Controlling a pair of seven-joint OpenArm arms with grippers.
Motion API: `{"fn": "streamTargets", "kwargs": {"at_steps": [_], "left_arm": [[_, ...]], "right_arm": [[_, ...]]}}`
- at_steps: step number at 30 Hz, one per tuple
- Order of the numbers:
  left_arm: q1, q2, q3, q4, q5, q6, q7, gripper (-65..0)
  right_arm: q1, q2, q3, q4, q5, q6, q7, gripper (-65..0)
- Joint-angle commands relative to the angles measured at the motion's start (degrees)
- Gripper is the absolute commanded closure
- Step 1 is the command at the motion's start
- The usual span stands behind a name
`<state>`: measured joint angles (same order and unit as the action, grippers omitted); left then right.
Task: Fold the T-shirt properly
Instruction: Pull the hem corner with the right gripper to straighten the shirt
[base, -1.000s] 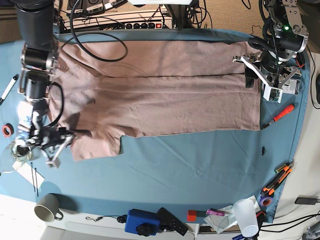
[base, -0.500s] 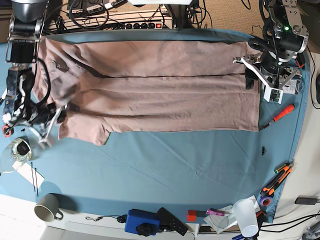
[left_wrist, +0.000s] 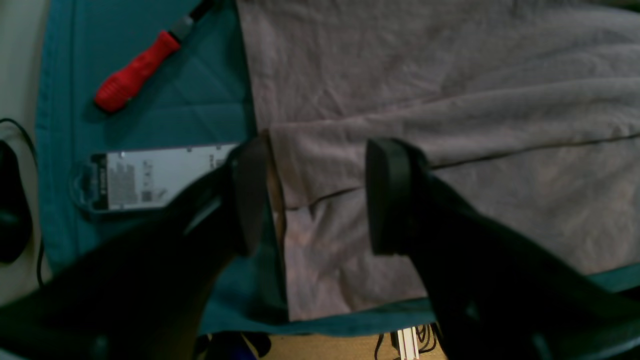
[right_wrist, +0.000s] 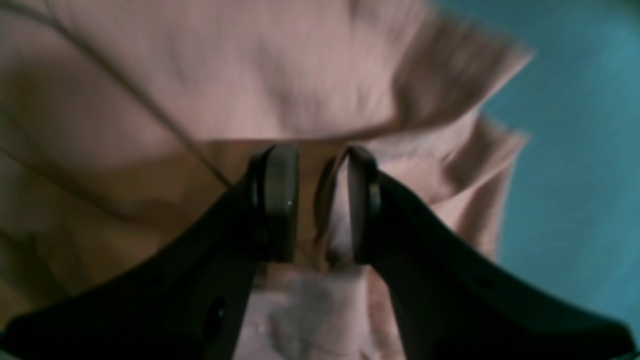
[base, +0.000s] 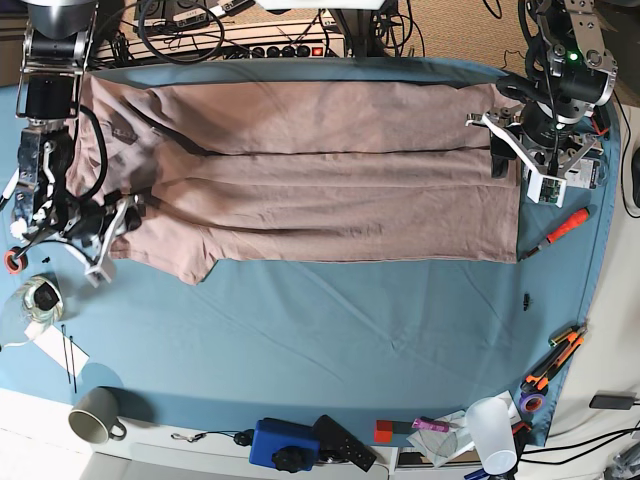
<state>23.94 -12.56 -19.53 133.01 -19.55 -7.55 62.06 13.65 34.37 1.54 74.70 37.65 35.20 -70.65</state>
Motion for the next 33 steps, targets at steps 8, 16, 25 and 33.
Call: {"fn": "streamTargets", "kwargs": {"at_steps": [8,16,25,33], "left_arm": [[-0.2,-0.5,-0.1,0.8,-0.2,0.0,-1.1,-32.0],[-0.1,-0.5,-0.1,0.8,-0.2,0.0,-1.2,-32.0],[-0.2,-0.5,-0.1,0.8,-0.2,0.0,-1.1,-32.0],[-0.1,-0.5,-0.1,0.8,-0.2,0.0,-1.2,-32.0]], "right_arm": [[2.7,1.5,12.3,0.8,0.3,-0.2,6.7,-17.7],[2.6,-1.3,13.1,-3.4,-5.9,-1.0,12.7,-17.7],[2.5,-5.3,13.1,-11.5,-9.9,-1.4,14.1,-17.7],[2.5,-8.2,13.1,-11.9,-12.7,-2.6,15.0,-12.6]]}}
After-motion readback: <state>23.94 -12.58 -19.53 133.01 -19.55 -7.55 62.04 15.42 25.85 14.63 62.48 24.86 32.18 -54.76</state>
